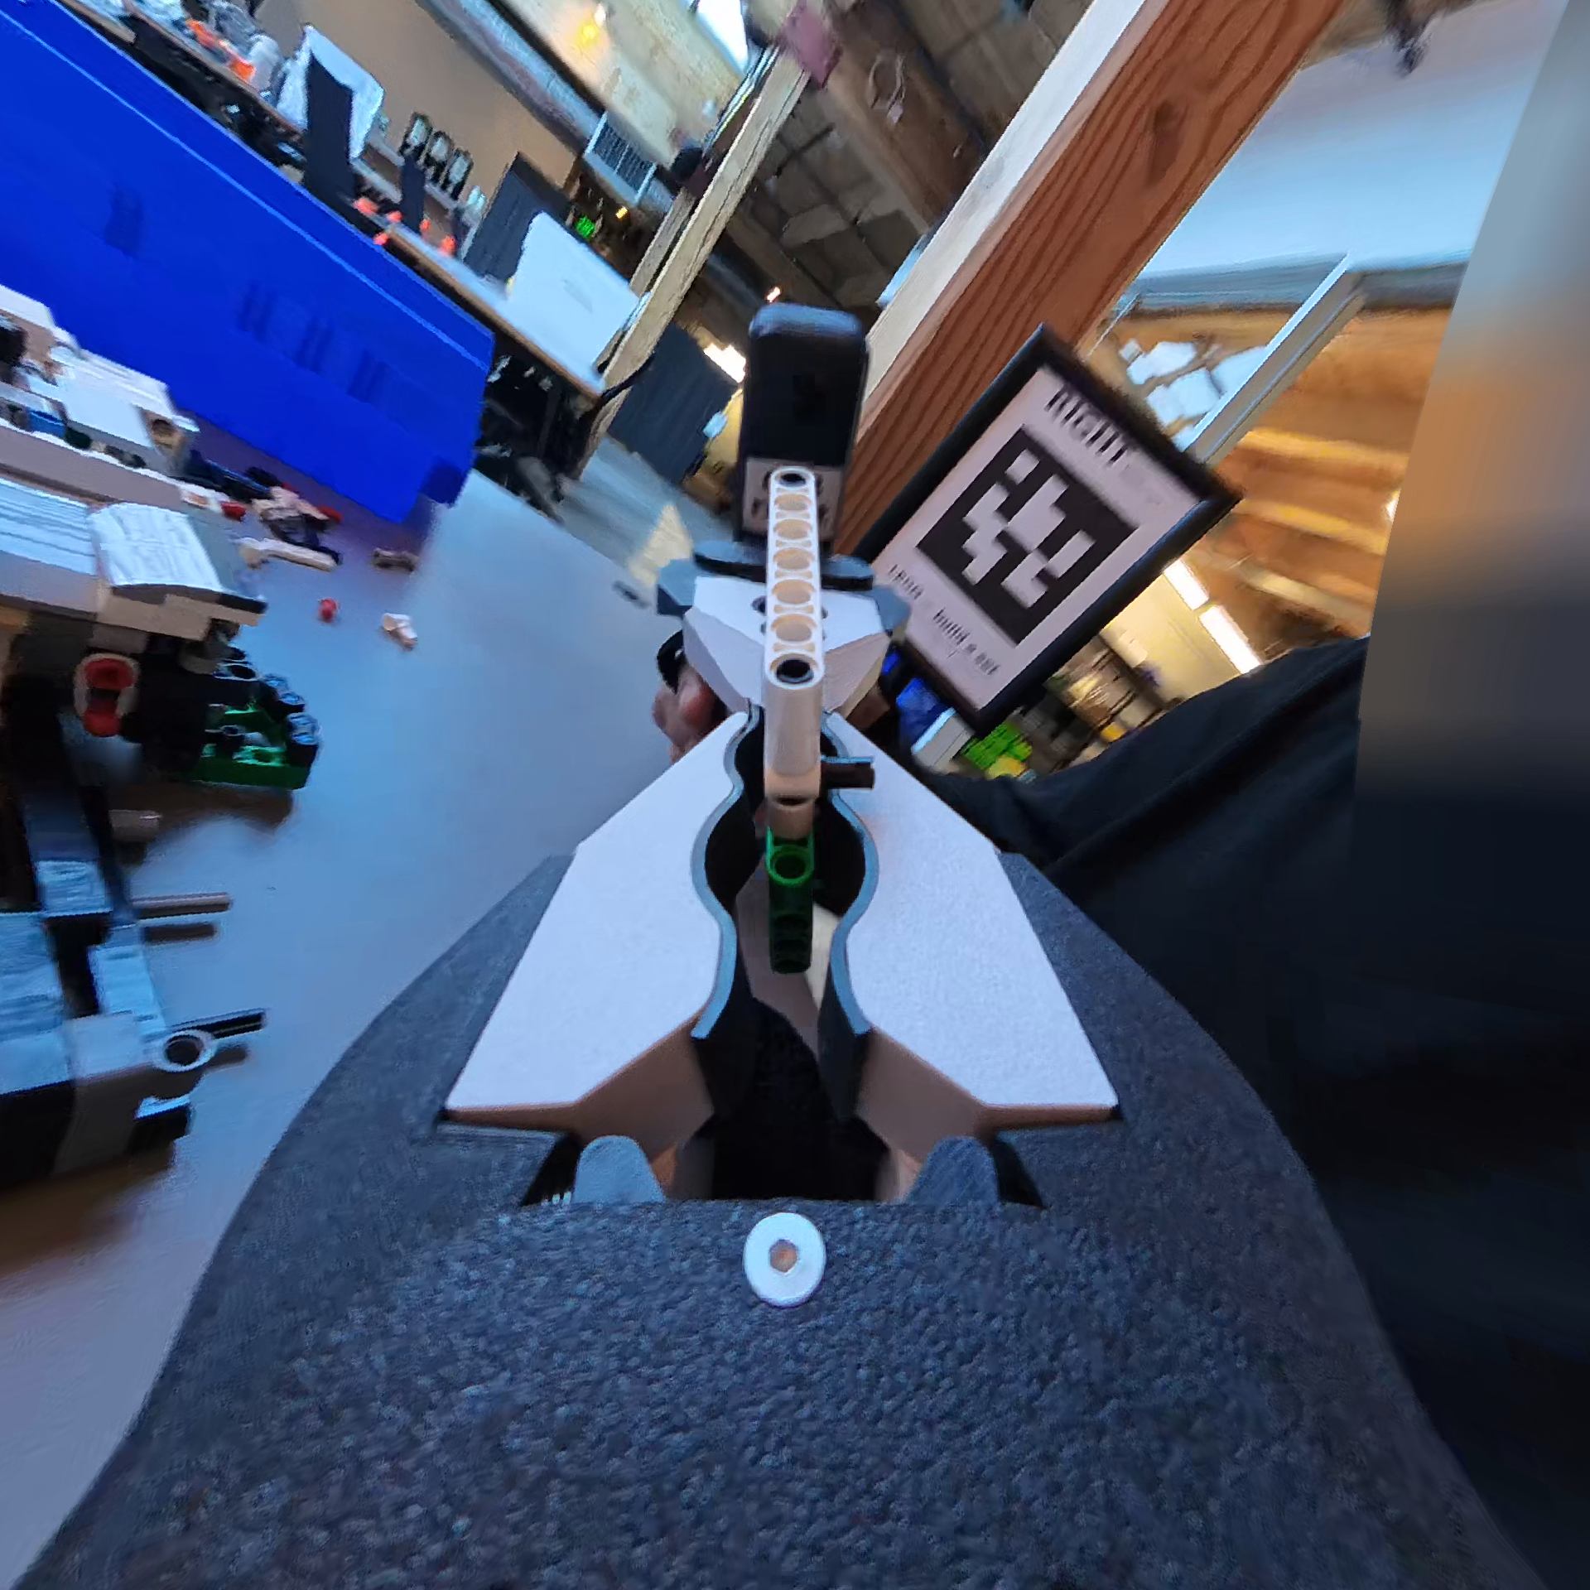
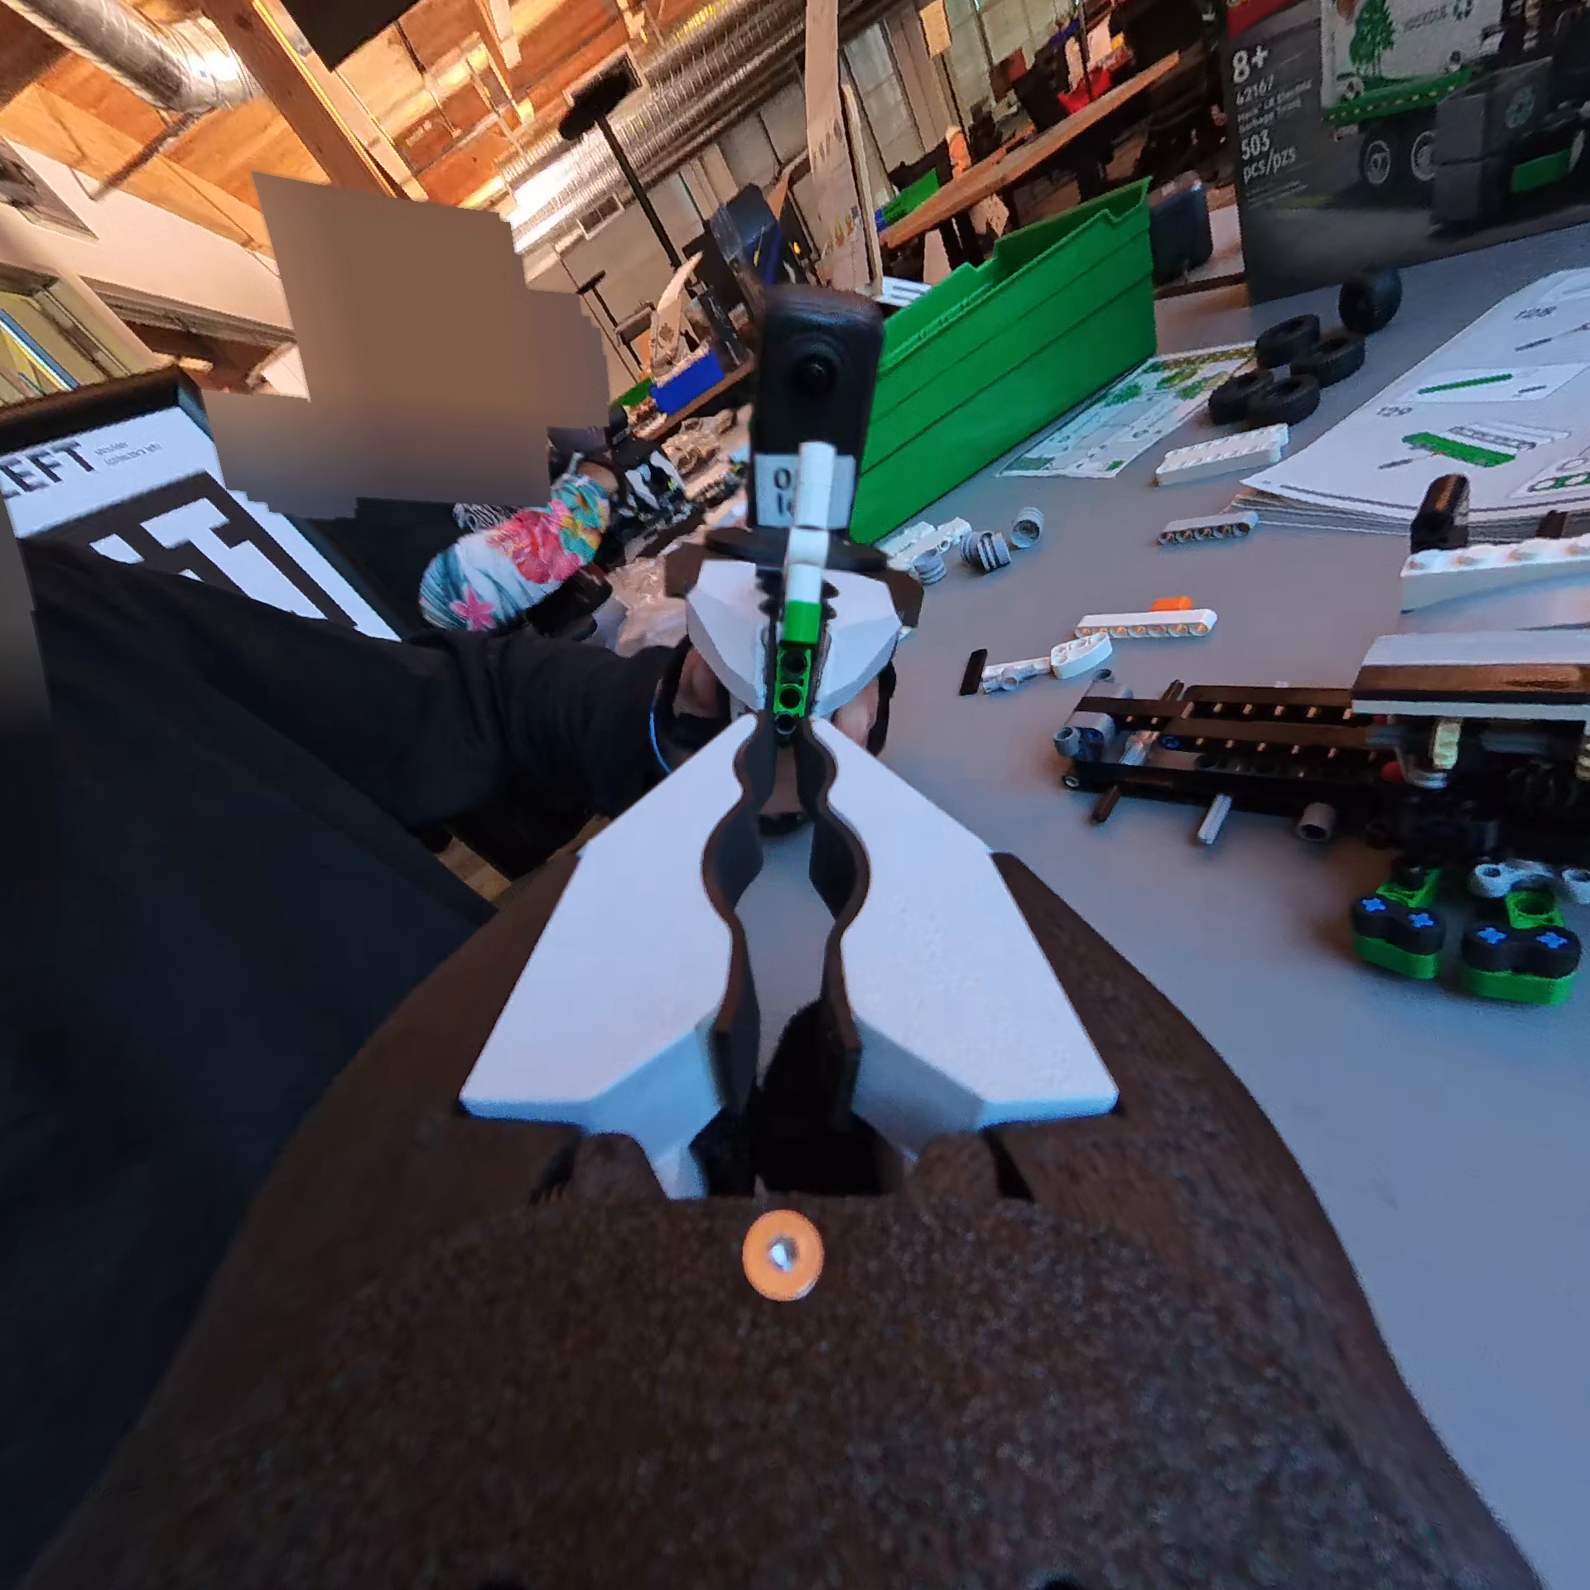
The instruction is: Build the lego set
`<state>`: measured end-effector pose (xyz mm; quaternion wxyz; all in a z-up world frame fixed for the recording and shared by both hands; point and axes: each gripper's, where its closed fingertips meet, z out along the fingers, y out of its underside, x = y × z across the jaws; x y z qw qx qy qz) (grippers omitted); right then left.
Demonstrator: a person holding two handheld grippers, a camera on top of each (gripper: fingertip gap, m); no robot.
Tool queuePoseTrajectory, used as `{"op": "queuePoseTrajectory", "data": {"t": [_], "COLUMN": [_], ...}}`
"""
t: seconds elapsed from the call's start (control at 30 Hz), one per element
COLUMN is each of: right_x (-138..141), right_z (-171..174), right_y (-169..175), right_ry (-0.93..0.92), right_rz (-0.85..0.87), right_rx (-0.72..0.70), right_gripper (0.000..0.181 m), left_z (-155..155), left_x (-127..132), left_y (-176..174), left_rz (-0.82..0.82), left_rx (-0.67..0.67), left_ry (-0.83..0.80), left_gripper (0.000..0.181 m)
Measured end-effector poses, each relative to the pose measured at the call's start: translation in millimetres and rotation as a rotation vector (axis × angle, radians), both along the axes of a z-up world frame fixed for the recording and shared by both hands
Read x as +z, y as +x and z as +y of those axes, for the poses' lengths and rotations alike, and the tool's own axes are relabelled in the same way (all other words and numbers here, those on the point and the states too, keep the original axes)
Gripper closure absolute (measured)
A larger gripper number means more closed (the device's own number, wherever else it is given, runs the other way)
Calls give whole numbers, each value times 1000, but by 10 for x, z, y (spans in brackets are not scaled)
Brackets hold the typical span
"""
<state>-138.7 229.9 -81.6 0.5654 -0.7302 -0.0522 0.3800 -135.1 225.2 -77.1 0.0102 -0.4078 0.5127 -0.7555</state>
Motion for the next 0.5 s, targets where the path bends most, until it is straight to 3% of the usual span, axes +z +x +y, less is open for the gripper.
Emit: {"op": "queuePoseTrajectory", "data": {"t": [0.33, 0.5], "right_x": [153, 132], "right_z": [52, 79], "right_y": [0, 2], "right_ry": [100, 85], "right_rz": [163, 188], "right_rx": [-48, -42], "right_gripper": [178, 178], "left_z": [82, 107], "left_x": [170, 145], "left_y": [1, 7], "left_rz": [-4, -6], "left_rx": [-42, -18], "left_ry": [-234, -192], "left_gripper": [174, 175]}}
